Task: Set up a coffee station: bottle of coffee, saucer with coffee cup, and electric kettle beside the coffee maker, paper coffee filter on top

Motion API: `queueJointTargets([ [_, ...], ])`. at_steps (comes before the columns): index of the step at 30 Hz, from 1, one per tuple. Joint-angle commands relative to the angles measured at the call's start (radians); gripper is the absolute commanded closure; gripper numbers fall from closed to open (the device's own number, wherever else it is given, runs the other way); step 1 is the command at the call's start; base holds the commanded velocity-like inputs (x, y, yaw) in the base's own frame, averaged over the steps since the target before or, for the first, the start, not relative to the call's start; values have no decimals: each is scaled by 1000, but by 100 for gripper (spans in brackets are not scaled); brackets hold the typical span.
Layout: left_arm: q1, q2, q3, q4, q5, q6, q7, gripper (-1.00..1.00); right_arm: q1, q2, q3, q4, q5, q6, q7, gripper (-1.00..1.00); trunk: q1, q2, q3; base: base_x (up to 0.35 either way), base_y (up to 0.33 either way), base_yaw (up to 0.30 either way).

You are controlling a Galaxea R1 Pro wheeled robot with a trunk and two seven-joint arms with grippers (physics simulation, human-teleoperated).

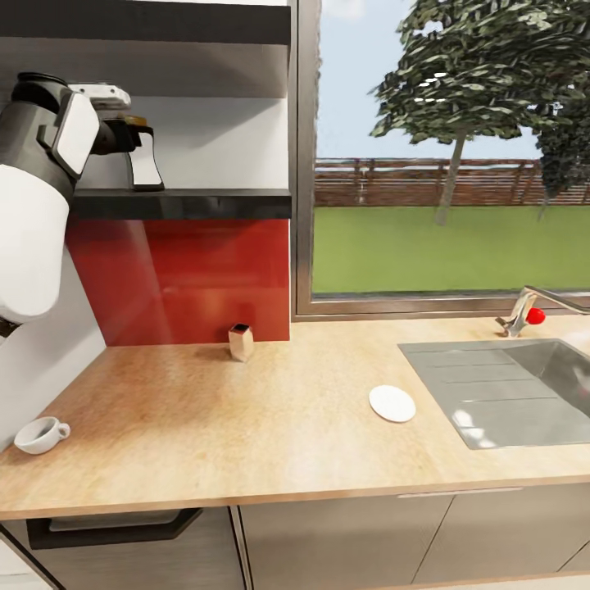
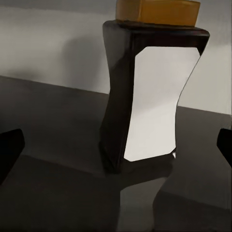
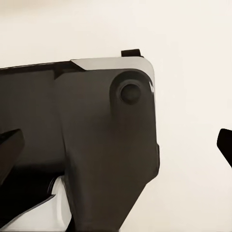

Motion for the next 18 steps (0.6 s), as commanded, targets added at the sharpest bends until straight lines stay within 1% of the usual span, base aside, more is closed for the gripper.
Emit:
queueJointTargets([
  [1, 13, 1, 2, -1, 4, 3, 4, -100, 4, 0, 8, -2, -8, 5, -2, -100, 1, -2, -2, 32, 0, 0],
  [4, 27, 5, 2, -1, 3, 2, 4, -100, 12, 0, 8, -2, -9, 6, 0, -100, 1, -2, -2, 128, 0, -27],
  [7, 32, 8, 2, 0, 2, 2, 4, -100, 16, 0, 8, -2, -9, 6, 2, -100, 1, -2, -2, 187, 0, -113],
  [11, 37, 10, 2, -1, 1, 2, 4, -100, 17, 0, 8, -2, -9, 6, 2, -100, 1, -2, -2, 50, 0, -35],
  [15, 54, 17, 3, -2, 1, 1, 4, -100, 17, 0, 8, -2, -9, 6, 2, -100, 1, -2, -2, 21, 1, -7],
  [18, 59, 21, 3, -3, 2, 2, 4, -100, 17, 0, 8, -2, -9, 6, 2, -100, 1, -2, -2, 109, 57, -1],
])
